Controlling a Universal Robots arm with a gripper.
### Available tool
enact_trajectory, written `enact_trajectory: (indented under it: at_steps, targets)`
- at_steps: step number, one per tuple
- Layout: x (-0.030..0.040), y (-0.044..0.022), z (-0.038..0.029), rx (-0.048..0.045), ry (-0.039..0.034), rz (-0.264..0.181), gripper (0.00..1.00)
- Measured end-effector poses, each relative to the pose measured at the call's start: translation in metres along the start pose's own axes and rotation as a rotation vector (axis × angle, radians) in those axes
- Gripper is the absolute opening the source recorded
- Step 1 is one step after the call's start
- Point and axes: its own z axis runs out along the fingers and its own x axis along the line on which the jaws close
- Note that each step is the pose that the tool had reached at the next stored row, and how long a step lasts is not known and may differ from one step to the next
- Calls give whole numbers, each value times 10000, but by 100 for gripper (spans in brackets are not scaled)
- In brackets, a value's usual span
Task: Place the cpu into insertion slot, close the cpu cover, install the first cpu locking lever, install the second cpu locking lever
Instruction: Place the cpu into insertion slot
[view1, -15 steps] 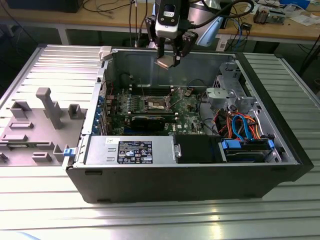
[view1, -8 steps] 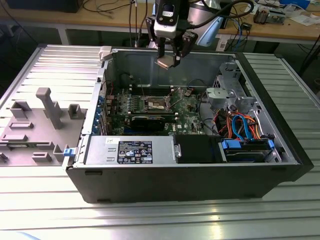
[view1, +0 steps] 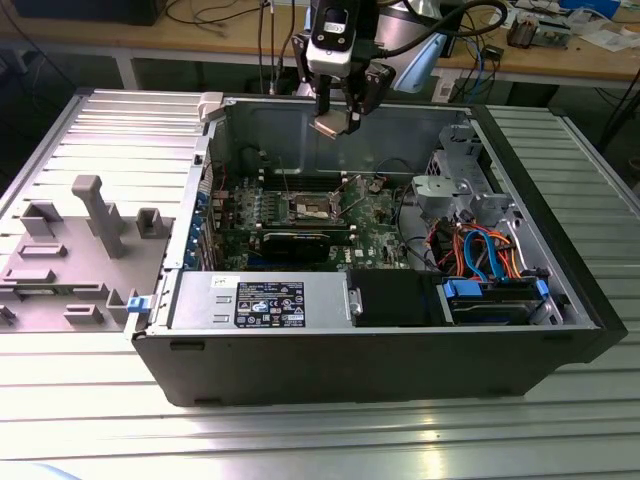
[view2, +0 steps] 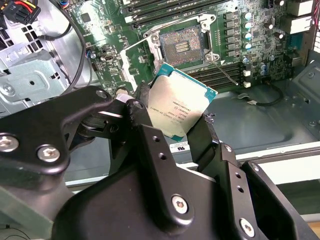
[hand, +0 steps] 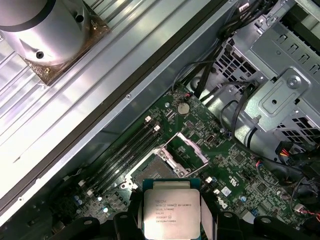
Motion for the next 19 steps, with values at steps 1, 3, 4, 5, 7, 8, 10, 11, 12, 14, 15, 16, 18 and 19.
enact_trajectory:
  at_steps: [1,3,4,5,7,8,10,11,12,14,15,16,18,19]
  targets:
    - [0,0,0,0,0,2,55]
    - [0,0,0,0,-2,21,55]
    - [0,0,0,-1,-3,36,55]
    - [0,0,0,-1,-4,51,55]
    - [0,0,0,-2,-6,78,55]
    - [0,0,0,-2,-8,94,55]
    - [0,0,0,-2,-10,121,55]
    - [0,0,0,-3,-11,135,55]
    - [0,0,0,-2,-13,145,55]
    - [0,0,0,-3,-14,156,55]
    - [0,0,0,-3,-14,156,55]
    - [0,0,0,-3,-14,157,55]
    - [0,0,0,-3,-14,157,55]
    - [0,0,0,-3,-14,158,55]
